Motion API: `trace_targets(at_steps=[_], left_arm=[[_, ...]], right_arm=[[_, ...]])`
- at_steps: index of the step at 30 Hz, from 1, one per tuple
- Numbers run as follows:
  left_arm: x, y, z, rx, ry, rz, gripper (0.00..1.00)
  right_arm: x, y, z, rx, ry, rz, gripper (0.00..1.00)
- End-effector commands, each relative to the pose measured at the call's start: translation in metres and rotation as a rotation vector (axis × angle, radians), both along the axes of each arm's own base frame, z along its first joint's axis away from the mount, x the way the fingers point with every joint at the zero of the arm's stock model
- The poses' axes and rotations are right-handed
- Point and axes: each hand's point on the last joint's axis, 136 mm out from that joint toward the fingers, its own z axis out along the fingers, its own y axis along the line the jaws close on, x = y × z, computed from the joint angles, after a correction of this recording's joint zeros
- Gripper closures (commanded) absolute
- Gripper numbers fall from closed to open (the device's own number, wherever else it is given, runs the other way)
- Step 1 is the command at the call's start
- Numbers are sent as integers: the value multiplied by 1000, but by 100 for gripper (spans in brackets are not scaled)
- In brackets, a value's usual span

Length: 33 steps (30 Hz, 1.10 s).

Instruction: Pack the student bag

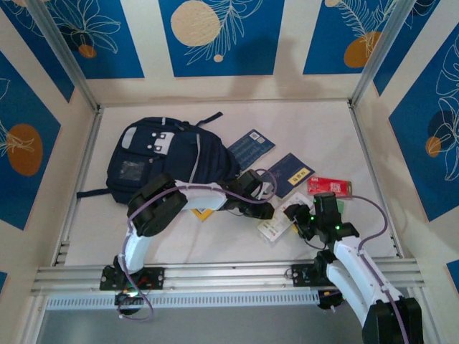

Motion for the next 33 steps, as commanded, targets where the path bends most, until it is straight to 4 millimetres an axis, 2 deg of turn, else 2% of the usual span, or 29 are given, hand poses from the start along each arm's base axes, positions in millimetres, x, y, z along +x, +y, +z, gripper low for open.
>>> trace_targets(at_steps=[1, 6, 11, 17, 21, 26, 31, 33], left_arm=[[-16, -11, -24, -11, 61, -39, 76], [-16, -11, -25, -12, 65, -43, 77], [-17, -13, -22, -23, 68, -48, 77], [-17, -12, -8, -66, 78, -40, 76], [-12, -4, 18, -118, 71, -18, 70], [-6, 19, 60, -160, 15, 14, 54], [6, 59, 102, -159, -95, 80, 36], [12, 75, 117, -170, -125, 115, 33]], right_arm=[[9, 8, 16, 46, -91, 31, 49], [8, 7, 20, 44, -114, 28, 54], [9, 6, 16, 43, -117, 25, 64], [5, 3, 10, 22, -82, 16, 91], [3, -2, 21, -27, -91, 27, 100], [3, 0, 44, -45, -133, 67, 100], [4, 16, 72, -66, -227, 175, 100], [4, 21, 84, -102, -272, 220, 100]])
